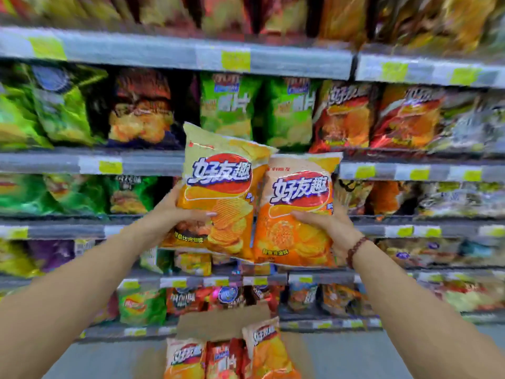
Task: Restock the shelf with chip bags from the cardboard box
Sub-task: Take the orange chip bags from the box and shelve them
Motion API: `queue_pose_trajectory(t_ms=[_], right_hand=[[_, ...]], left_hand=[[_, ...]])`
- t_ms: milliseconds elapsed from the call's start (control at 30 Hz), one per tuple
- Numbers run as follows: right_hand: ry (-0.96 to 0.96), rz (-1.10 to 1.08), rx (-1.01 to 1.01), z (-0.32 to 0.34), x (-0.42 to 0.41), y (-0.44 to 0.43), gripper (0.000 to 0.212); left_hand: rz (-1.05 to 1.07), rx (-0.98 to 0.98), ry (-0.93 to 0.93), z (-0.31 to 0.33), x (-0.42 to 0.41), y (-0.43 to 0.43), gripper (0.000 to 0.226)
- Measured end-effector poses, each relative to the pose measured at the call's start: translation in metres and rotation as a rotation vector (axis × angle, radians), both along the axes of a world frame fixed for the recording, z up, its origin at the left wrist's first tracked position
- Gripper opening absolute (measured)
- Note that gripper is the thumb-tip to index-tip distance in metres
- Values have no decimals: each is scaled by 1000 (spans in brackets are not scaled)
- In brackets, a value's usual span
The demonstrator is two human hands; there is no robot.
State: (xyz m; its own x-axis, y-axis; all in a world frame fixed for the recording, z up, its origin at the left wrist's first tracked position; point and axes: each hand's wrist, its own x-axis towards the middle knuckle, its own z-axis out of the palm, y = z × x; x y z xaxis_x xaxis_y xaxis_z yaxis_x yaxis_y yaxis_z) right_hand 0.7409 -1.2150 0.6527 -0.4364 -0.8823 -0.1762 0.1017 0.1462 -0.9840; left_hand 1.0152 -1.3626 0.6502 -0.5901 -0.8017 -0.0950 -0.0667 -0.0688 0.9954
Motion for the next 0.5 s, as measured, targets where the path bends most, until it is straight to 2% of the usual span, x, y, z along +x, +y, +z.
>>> queue_pose_trajectory(t_ms=[100, 200, 300, 500], right_hand=[[61, -65, -111, 66, -5, 8, 116], [110, -131, -230, 123, -9, 18, 96], [167, -179, -302, 167, -16, 24, 112], [271, -235, -401, 229, -32, 28, 118]], left_hand=[[-29, -83, 50, 69, -11, -1, 115], [-62, -217, 120, 130, -23, 7, 103], [-69, -273, 157, 177, -32, 10, 105], [-110, -317, 236, 239, -56, 2, 102]])
